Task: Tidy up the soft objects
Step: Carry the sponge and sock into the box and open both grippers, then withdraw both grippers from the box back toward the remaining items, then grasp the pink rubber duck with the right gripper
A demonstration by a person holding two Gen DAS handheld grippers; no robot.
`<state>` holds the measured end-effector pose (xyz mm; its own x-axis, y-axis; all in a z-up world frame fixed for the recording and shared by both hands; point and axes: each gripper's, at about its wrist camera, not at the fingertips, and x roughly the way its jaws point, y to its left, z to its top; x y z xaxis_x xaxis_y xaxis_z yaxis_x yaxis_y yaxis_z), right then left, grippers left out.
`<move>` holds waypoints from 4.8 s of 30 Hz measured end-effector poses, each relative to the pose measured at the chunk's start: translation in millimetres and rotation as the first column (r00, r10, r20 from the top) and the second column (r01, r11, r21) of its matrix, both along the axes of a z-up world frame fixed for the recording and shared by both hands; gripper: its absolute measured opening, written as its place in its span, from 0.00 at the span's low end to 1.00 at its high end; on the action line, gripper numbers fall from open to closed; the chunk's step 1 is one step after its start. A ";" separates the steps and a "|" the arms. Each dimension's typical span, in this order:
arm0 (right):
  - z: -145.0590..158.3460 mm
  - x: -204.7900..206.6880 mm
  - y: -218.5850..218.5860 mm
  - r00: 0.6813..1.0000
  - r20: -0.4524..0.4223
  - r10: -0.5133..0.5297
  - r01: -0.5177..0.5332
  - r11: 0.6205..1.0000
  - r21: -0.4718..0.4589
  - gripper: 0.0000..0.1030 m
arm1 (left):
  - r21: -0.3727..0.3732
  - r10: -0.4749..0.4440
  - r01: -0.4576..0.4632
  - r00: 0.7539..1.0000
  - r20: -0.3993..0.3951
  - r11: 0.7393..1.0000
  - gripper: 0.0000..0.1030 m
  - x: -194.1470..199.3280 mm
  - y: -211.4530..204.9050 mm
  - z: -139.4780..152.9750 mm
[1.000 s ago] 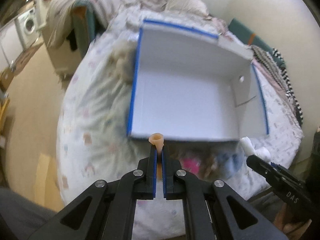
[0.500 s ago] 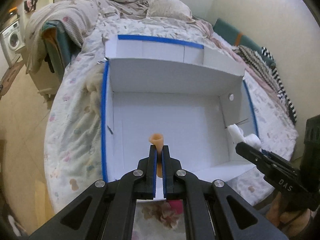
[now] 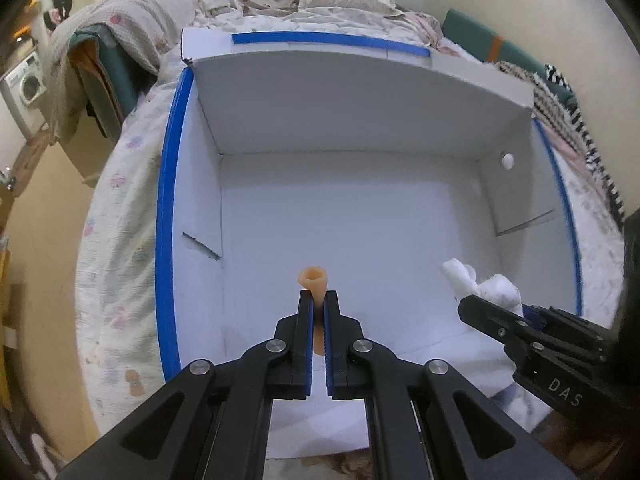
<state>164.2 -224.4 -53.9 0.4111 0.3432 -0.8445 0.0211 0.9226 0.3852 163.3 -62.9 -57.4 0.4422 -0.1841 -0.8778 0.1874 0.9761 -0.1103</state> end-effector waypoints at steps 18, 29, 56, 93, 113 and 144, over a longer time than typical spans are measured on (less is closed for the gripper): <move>-14.5 14.9 12.9 0.998 -0.056 0.015 -0.016 1.000 -0.022 0.28 | 0.025 0.002 -0.001 0.999 -0.038 1.000 0.05 6.8 -1.5 -20.0; -14.4 8.3 -1.3 0.999 -0.034 -0.024 0.023 1.000 -0.007 0.47 | 0.005 0.006 -0.005 0.999 -0.037 1.000 0.16 4.2 -0.9 -16.6; 33.5 -13.4 -21.0 0.964 0.218 -0.150 0.169 0.983 -0.072 1.00 | -0.024 0.147 -0.145 0.978 0.149 0.989 0.66 -14.1 21.6 28.9; 33.9 -98.1 -40.3 0.964 0.131 -0.230 0.239 0.969 -0.055 1.00 | 0.046 0.229 -0.234 0.969 0.090 0.971 0.67 -91.0 74.7 23.2; 19.4 -89.6 -27.8 0.978 0.081 -0.193 0.202 0.972 -0.116 1.00 | 0.006 -0.077 0.079 0.981 -0.181 0.997 0.46 -108.3 -10.0 -49.4; -58.3 -61.9 63.5 0.958 -0.251 0.135 -0.098 0.983 0.158 0.74 | -0.005 0.144 -0.145 0.987 -0.073 0.989 0.07 -103.2 83.5 -3.5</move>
